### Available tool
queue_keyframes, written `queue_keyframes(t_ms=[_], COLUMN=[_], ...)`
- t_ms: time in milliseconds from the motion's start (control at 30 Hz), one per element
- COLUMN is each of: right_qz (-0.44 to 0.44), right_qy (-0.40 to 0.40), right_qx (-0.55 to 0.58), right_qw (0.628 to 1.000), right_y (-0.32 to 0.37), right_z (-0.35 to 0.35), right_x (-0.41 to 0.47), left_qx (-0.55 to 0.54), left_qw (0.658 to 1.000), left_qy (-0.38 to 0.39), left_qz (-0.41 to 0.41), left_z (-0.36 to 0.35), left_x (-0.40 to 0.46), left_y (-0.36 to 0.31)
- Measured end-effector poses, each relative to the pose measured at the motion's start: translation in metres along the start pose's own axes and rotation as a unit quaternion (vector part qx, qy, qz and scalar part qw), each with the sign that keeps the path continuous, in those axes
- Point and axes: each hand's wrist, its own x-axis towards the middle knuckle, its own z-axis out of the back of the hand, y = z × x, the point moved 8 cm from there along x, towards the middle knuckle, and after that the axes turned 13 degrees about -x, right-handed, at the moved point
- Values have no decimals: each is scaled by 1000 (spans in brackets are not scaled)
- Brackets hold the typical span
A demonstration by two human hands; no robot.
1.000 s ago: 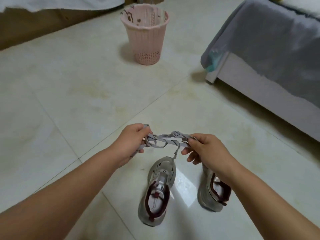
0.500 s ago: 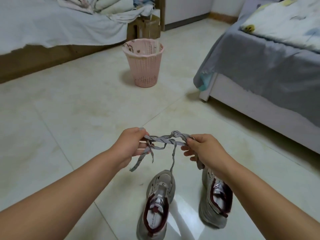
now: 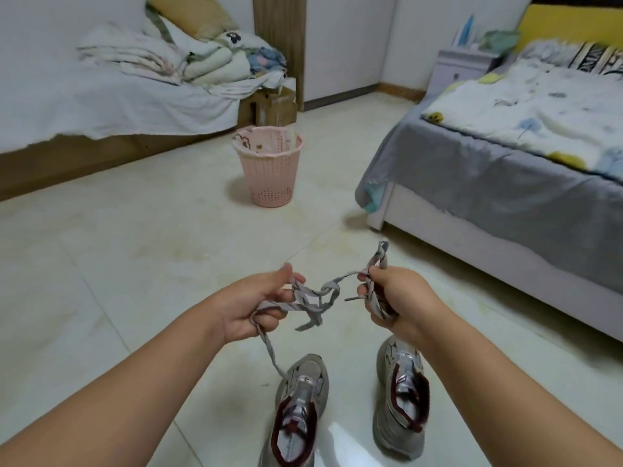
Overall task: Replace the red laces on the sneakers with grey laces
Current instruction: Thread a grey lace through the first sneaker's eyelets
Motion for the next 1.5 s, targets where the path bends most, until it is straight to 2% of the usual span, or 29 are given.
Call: queue_keyframes(t_ms=[67,133,200,267,333,367,433,467,567,600,667,700,733,767,800,833,867,900,967,1133,1167,1233,1300,1333,1400,1433,1500], right_qz=[16,28,34,35,39,41,43,46,64,69,70,70,71,73,79,88,97,101,110,126,129,124,121,117,103,94,71], right_qy=[0,8,29,47,40,35,34,33,14,0,-32,-51,-71,-92,-112,-129,-140,-143,-125,-34,-13,20,15,5,-8,-11,-7], right_qx=[30,88,153,206,216,211,199,194,199,198,181,158,119,64,-9,-94,-184,-270,-396,-604,-631,-653,-639,-612,-511,-443,-294], right_qw=[999,996,987,977,975,976,979,979,978,978,981,984,988,991,991,983,968,947,903,786,765,747,759,782,854,891,953], right_y=[3,1,-2,-3,-3,-2,-1,0,9,11,12,11,9,8,7,6,6,4,-2,-20,-24,-30,-31,-31,-34,-37,-45], right_z=[-1,-2,-2,0,5,6,7,7,19,25,39,45,50,55,58,59,58,54,37,-13,-19,-21,-9,1,22,33,48], right_x=[-6,-9,-13,-16,-18,-19,-21,-23,-27,-28,-28,-28,-26,-24,-22,-19,-16,-13,-8,4,6,10,15,17,21,21,19], left_qx=[161,264,307,295,292,323,426,490,668,691,701,680,641,569,425,252,89,-37,-178,-329,-340,-350,-333,-283,-69,77,344], left_qw=[985,962,951,956,956,946,900,863,718,688,662,675,705,756,838,904,946,964,968,934,929,921,920,931,958,954,902], left_qy=[54,67,35,4,-22,-39,-77,-95,-172,-205,-260,-283,-303,-319,-334,-331,-298,-248,-157,-30,-23,-38,-76,-102,-159,-177,-164], left_qz=[19,33,17,0,-8,-17,-55,-77,-91,-80,-48,-37,-29,-50,-82,-100,-97,-88,-82,-135,-145,-170,-194,-207,-228,-228,-204], left_z=[-10,-11,-4,6,13,16,16,15,26,37,63,73,82,88,93,95,92,83,61,20,18,26,41,51,69,74,72], left_x=[-10,-16,-17,-17,-16,-15,-11,-8,-3,-3,-2,-2,-3,-2,-2,-3,0,3,6,1,1,0,-2,-3,-6,-5,1], left_y=[9,18,18,17,18,18,12,7,-6,-10,-14,-15,-15,-17,-19,-16,-13,-12,-21,-59,-63,-70,-74,-74,-73,-70,-54])
